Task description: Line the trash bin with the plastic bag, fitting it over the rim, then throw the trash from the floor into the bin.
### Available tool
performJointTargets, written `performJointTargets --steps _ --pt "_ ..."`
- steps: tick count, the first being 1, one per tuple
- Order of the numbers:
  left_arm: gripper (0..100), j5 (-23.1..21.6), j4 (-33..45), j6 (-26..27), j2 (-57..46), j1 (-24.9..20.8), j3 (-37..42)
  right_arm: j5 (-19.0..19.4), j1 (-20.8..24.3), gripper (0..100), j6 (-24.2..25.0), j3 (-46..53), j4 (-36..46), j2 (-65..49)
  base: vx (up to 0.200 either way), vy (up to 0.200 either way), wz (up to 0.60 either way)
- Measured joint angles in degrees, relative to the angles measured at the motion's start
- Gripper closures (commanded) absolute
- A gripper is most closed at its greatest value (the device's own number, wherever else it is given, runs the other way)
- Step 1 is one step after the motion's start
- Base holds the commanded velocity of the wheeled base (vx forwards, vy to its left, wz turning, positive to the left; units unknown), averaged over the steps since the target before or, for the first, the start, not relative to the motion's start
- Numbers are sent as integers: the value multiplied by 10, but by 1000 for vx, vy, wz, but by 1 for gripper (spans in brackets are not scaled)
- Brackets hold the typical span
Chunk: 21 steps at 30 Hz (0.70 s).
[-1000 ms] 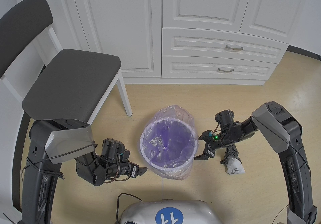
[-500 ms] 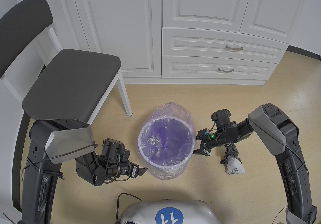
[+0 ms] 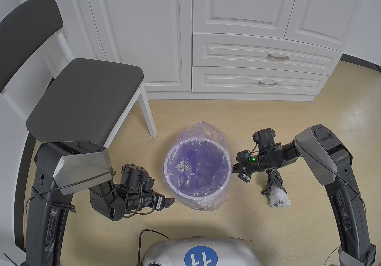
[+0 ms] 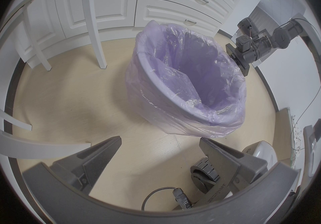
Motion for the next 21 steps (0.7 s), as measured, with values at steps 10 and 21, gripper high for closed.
performJointTargets --steps 10,21 --pt "0 0 0 -1 0 0 1 -1 -27 100 -6 23 -2 -12 0 0 0" --pt "0 1 -3 -2 0 1 1 -2 -117 100 107 117 -104 -57 0 0 0"
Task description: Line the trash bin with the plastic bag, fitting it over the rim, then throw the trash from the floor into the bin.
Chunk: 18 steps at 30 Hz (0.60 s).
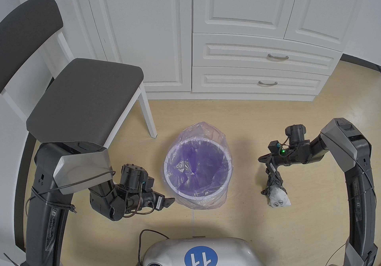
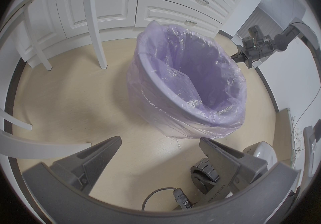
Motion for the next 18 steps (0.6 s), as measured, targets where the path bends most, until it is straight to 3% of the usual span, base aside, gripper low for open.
performJointTargets --steps 6,12,15,18 --pt "0 2 -10 -1 1 1 0 0 -10 100 207 73 -206 -13 0 0 0" --pt "0 4 -15 -1 2 5 1 -9 18 100 409 115 -365 -5 0 0 0" --pt "0 5 -17 -1 3 6 1 -53 55 100 505 106 -388 7 0 0 0" --pt "0 5 -19 -1 4 7 1 -120 97 100 556 85 -388 21 0 0 0"
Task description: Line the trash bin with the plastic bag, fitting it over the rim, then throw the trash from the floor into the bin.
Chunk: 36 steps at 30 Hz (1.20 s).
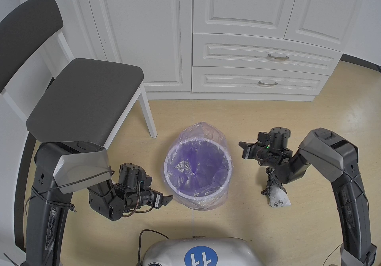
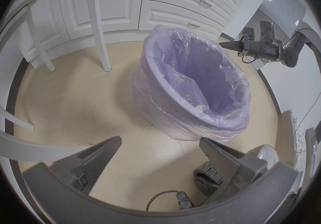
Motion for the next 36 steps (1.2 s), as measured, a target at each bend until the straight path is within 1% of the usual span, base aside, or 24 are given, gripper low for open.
performJointTargets --steps 2,5,8,10,13,16,23,30,36 --pt "0 0 0 0 0 0 0 -45 22 100 16 -25 13 10 0 0 0" --pt "0 1 -1 0 1 0 -1 -89 50 100 44 -73 36 25 0 0 0" --pt "0 1 -2 0 1 1 -1 -115 72 100 87 -116 53 36 0 0 0" --pt "0 1 -2 0 1 2 -1 -123 79 100 100 -136 59 42 0 0 0" --pt "0 1 -2 1 0 2 -1 -128 82 100 102 -142 64 45 0 0 0" --pt "0 1 -2 2 1 3 -1 -126 89 100 102 -132 68 46 0 0 0" --pt "0 1 -2 2 1 3 -2 -122 91 100 100 -119 80 48 0 0 0" --pt "0 1 -3 2 1 3 -2 -113 85 100 96 -115 87 49 0 0 0" --pt "0 1 -3 2 1 3 -2 -105 76 100 88 -119 109 51 0 0 0"
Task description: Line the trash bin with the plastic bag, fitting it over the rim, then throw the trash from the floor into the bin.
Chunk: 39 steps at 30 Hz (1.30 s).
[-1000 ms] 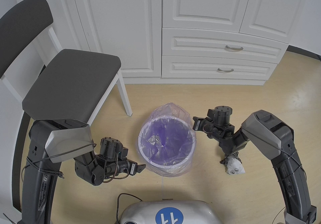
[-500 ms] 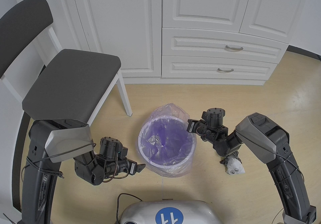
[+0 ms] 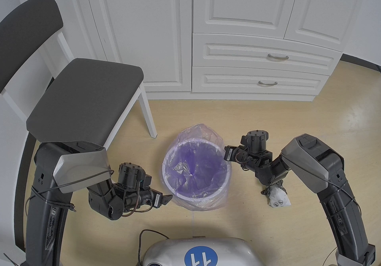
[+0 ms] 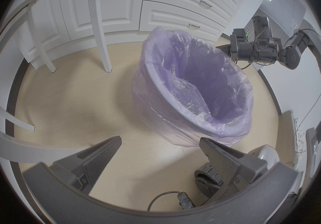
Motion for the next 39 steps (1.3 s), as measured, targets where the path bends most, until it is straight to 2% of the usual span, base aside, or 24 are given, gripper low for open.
performJointTargets --steps 5,15,21,30,35,39 --pt "0 0 0 0 0 0 1 12 -10 100 -4 -5 7 5 0 0 0" --pt "0 2 1 -2 -1 1 -4 6 -24 100 -19 -35 15 18 0 0 0" --pt "0 24 2 -3 -1 7 -16 -16 -35 100 -74 -19 16 -3 0 0 0" --pt "0 55 2 -3 6 19 -45 -34 -54 100 -103 120 22 -96 0 0 0" --pt "0 64 4 -6 12 26 -66 -76 -60 100 -120 232 11 -153 0 0 0" --pt "0 81 5 -16 19 30 -86 -108 -62 100 -149 312 -60 -188 0 0 0"
